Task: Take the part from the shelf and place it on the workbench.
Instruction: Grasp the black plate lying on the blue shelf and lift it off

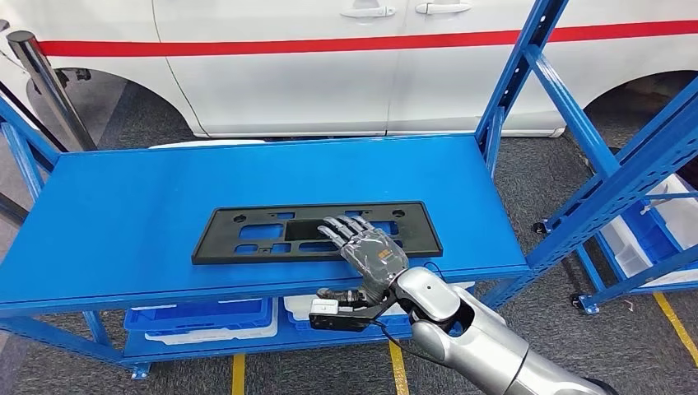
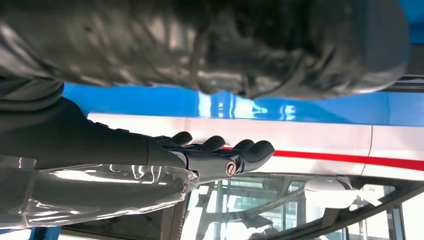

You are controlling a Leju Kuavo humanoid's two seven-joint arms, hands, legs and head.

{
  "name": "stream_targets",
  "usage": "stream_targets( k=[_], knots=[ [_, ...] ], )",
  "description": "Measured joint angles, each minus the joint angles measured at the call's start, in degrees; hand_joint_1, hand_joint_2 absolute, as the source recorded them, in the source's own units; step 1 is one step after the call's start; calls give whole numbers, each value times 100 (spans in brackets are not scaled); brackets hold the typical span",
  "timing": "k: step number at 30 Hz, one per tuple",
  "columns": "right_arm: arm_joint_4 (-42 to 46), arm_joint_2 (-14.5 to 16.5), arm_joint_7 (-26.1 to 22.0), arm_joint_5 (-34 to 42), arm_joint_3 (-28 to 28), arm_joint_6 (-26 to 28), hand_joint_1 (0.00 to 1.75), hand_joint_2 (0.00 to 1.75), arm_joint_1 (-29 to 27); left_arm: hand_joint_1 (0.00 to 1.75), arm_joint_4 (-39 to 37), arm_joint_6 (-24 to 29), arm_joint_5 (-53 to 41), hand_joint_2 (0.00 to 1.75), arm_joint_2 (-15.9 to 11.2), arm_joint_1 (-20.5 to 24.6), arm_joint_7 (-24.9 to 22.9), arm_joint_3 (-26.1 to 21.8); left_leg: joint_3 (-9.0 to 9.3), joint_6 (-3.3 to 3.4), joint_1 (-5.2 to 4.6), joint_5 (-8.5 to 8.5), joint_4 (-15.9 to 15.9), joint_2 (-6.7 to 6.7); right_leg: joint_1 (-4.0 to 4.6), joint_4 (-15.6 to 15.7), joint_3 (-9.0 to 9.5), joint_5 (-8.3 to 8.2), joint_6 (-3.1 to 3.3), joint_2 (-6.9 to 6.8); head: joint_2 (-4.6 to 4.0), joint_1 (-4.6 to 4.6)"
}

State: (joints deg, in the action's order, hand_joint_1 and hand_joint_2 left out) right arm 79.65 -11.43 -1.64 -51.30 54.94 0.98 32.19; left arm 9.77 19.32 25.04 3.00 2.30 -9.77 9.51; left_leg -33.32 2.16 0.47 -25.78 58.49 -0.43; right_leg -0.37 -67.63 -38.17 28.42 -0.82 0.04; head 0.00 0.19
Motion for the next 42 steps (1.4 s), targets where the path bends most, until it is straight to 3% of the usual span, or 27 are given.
stream_targets(
  k=[1, 2, 4, 5, 7, 8, 11, 12, 13, 15, 17, 21, 23, 26, 27, 28, 29, 31, 32, 34, 37, 39, 42],
  knots=[
    [-3, 1, 0, 0, 1, 0, 0, 0, 13, 0, 0, 0, 1, 0, 0, 1, 0, 0, 6, -16, -10, -12, 7, -2, 14, 401, 187, -156, 26, 0, 0, -1],
    [-5, 1, 0, 1, 2, 0, 0, 44, 29, 0, 0, 0, 2, 0, 0, 1, 0, 0, 6, -38, -18, -20, 10, -2, 29, 688, 318, -246, 50, 0, 0, -1],
    [-15, -1, 0, 3, 4, 0, 0, 131, 53, 0, 0, 0, 2, 0, -1, 2, 1, 0, 0, -85, -29, -25, 7, 2, 62, 853, 383, -254, 86, 4, 0, -2],
    [-21, -2, 0, 4, 5, 0, 0, 131, 56, 0, 0, 0, 1, 0, -1, 3, 1, 0, 6, -115, -31, -25, 0, 3, 52, 870, 387, -265, 113, 7, 0, -3],
    [-32, -4, -1, 4, 6, 0, 0, 44, 61, 0, 0, 0, 1, 0, -6, 3, 5, 0, -39, -171, -28, -131, 134, 6, 24, 925, 421, -293, 185, -1, 0, -4],
    [-34, -3, -2, 4, 7, 0, 0, 0, 66, 0, 0, -2, 1, 0, -8, 3, 9, 0, -134, -194, -26, -264, 353, 7, 8, 954, 438, -293, 226, -5, 0, -4],
    [-55, -4, -2, 4, 17, -1, 0, 0, 73, 0, 0, -9, 1, 0, -9, -1, 21, 0, -655, -232, 0, -727, 1425, 10, 22, 949, 452, -241, 290, -18, 0, -4],
    [-66, -4, -2, 4, 28, -1, 0, 0, 73, 0, 0, -9, 0, 0, -9, -5, 25, 0, -765, -241, 4, -750, 1626, 10, 27, 932, 460, -233, 289, -22, 0, -4],
    [-77, -4, -2, 4, 40, -1, 0, 0, 72, 0, 0, -9, -1, 0, -10, -9, 27, 0, -772, -248, 9, -661, 1609, 10, 27, 910, 473, -223, 282, -22, 0, -4],
    [-86, -4, 1, 3, 62, 1, 0, 0, 74, 0, 0, -9, -4, 0, -19, -15, 31, 0, -500, -249, 21, -244, 965, 13, 20, 865, 506, -180, 251, -14, 0, -5],
    [-91, -4, 5, 4, 70, 5, 0, 0, 85, 0, 0, -8, -5, 0, -28, -13, 33, 0, -209, -228, 11, 16, 311, 10, 35, 822, 510, -132, 202, -5, 0, -4],
    [-96, -4, 11, 7, 74, 11, 0, 0, 107, 0, 0, -5, -10, 0, -29, 2, 42, 0, -129, -111, 4, 25, 90, -1, 45, 803, 493, -102, 95, -4, 0, -1],
    [-96, -4, 11, 11, 75, 11, 0, 0, 129, 0, 0, -4, -12, 0, -30, 2, 43, 0, -100, -38, 21, 39, 46, 9, 31, 568, 393, 60, 38, -2, 0, 1],
    [-111, -6, 11, 15, 78, 11, 0, 131, 138, 0, 0, -1, -14, 0, -40, -1, 46, 0, -93, 14, 17, 32, 35, 19, -3, -464, -131, 508, -16, -1, 0, 0],
    [-122, -8, 11, 17, 81, 10, 0, 175, 134, 0, 0, 0, -15, 0, -43, 0, 48, 0, -90, 18, 15, 28, 35, 17, -13, -714, -275, 552, -27, -1, 0, 0],
    [-132, -9, 11, 20, 86, 10, 0, 175, 132, 0, 0, 0, -16, 0, -44, 1, 49, 0, -84, 19, 14, 24, 36, 12, -21, -758, -325, 483, -30, -1, 0, 1],
    [-139, -11, 11, 25, 90, 8, 0, 175, 134, 0, 0, 0, -16, 0, -44, 2, 50, 0, -73, 15, 14, 19, 36, 7, -28, -577, -265, 316, -25, -1, 0, 1],
    [-143, -13, 11, 43, 92, -4, 0, 175, 154, 0, 0, 0, -15, 0, -43, 1, 50, 0, -46, -7, 10, 1, 37, 2, -29, 182, 69, -93, 7, -1, 0, 2],
    [-144, -13, 11, 63, 93, -28, 0, 175, 173, 0, 0, 0, -15, 0, -43, 2, 51, 0, -44, -28, 1, -7, 43, 1, -19, 514, 217, -213, 26, 1, 0, 1],
    [-149, -14, 11, 114, 97, -95, 0, 175, 209, 0, 0, 0, -14, 0, -43, 4, 52, 0, -52, -79, -12, -12, 42, 4, 11, 800, 335, -254, 53, 5, 0, -1],
    [-166, -23, 11, 157, 104, -169, 0, 175, 238, 0, 0, 0, -14, 0, -48, 6, 55, 0, -60, -167, -9, -48, 57, 3, 1, 874, 359, -284, 123, 4, 0, -2],
    [-174, -24, 11, 175, 114, -183, 0, 175, 269, 0, 0, 0, -14, 0, -52, 3, 57, 0, -209, -211, -2, -279, 410, 4, -22, 931, 393, -313, 182, -3, 0, -3],
    [-195, -24, 11, 186, 158, -187, 0, 175, 288, 0, 0, 0, -12, 0, -53, -2, 57, 0, -713, -244, 13, -740, 1475, 9, -8, 928, 398, -310, 220, -14, 0, -3]
  ],
)
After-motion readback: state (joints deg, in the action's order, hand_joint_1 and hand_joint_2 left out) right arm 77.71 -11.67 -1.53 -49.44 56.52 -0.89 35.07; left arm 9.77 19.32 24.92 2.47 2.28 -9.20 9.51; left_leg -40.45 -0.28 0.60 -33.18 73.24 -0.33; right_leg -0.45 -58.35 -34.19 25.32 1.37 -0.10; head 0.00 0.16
